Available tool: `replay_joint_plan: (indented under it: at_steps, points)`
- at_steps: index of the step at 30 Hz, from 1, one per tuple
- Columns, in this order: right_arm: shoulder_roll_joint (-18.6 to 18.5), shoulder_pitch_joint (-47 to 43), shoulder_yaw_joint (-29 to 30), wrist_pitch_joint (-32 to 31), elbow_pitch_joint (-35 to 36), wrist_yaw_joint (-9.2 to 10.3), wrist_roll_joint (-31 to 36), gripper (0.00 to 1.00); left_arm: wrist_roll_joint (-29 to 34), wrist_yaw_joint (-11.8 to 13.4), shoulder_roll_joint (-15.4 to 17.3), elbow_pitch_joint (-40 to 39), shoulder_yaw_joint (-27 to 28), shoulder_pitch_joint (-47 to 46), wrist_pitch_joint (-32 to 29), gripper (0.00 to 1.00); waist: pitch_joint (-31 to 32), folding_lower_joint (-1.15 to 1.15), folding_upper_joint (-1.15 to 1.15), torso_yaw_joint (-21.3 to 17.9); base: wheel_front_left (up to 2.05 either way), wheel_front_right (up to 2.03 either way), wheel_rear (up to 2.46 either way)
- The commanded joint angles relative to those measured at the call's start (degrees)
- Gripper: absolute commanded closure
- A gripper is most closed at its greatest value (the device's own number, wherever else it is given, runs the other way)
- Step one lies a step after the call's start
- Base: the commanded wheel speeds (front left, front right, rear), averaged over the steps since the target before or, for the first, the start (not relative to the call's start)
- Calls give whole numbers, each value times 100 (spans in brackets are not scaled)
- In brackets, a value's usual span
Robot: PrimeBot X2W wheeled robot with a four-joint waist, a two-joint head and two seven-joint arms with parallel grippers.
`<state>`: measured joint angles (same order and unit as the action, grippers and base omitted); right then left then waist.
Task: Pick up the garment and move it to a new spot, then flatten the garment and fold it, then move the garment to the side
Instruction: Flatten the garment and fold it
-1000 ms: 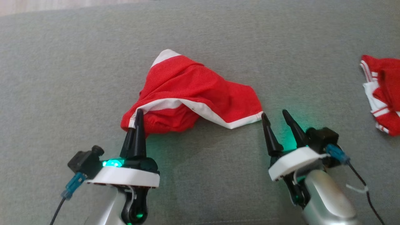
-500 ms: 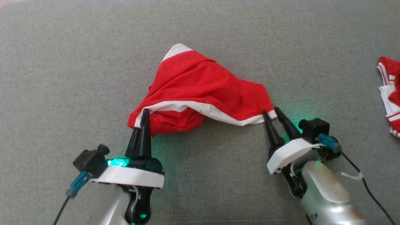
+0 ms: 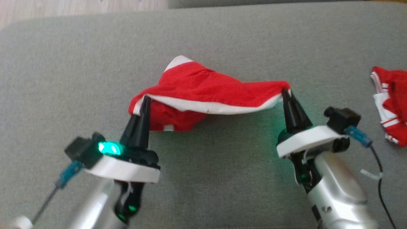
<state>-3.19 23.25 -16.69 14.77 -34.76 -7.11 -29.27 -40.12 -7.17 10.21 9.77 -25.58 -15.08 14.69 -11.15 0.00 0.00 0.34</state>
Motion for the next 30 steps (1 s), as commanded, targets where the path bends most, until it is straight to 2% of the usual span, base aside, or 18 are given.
replay_joint_plan:
  at_steps: [1, 5, 10, 14, 17, 20, 24, 27, 30]
  points:
    - [31, 210, -90, 23, 250, -37, -107, 100, 59, -32, 234, -256, 90, -427, 31, 100, 181, 0, 0, -115, 0, 0, 0]
    - [31, 693, 75, 23, 758, -37, -624, 100, -151, -32, 1025, -480, -449, -1162, 31, 100, 494, 0, 0, -275, 0, 0, 0]
    - [-101, 1316, 173, 1, 1371, -37, -1160, 100, -717, -32, 1965, -752, -1253, -2311, 31, 100, 757, 0, 0, -432, 0, 0, 0]
    - [-278, 1812, 301, -272, 1768, -37, -1357, 100, -1411, -32, 2365, -770, -1687, -3199, -101, 100, 673, 0, 0, -503, 0, 0, 0]
    - [-356, 2220, 459, -449, 1803, -37, -1249, 100, -1789, -32, 2491, -588, -1873, -3775, -276, 100, 389, 0, 0, -540, 0, 0, 0]
    - [-308, 2686, 644, -526, 1552, -37, -1089, 100, -1920, -32, 2480, -157, -2045, -4293, -309, 100, 13, 0, 0, -585, 0, 0, 0]
    - [-205, 3486, 796, -261, 986, -37, -670, 100, -1672, -32, 2354, 643, -2307, -5016, -190, 100, -490, 0, 0, -687, 0, 0, 0]
    - [-132, 4215, 893, -23, 436, -37, -243, 100, -1452, -32, 2023, 1350, -2058, -5714, 12, 100, -771, 0, 0, -776, 0, 0, 0]
    - [-76, 4592, 1121, 16, 367, -37, -94, 100, -1189, -32, 1781, 1360, -1518, -6044, 26, 100, -885, 0, 0, -816, 0, 0, 0]
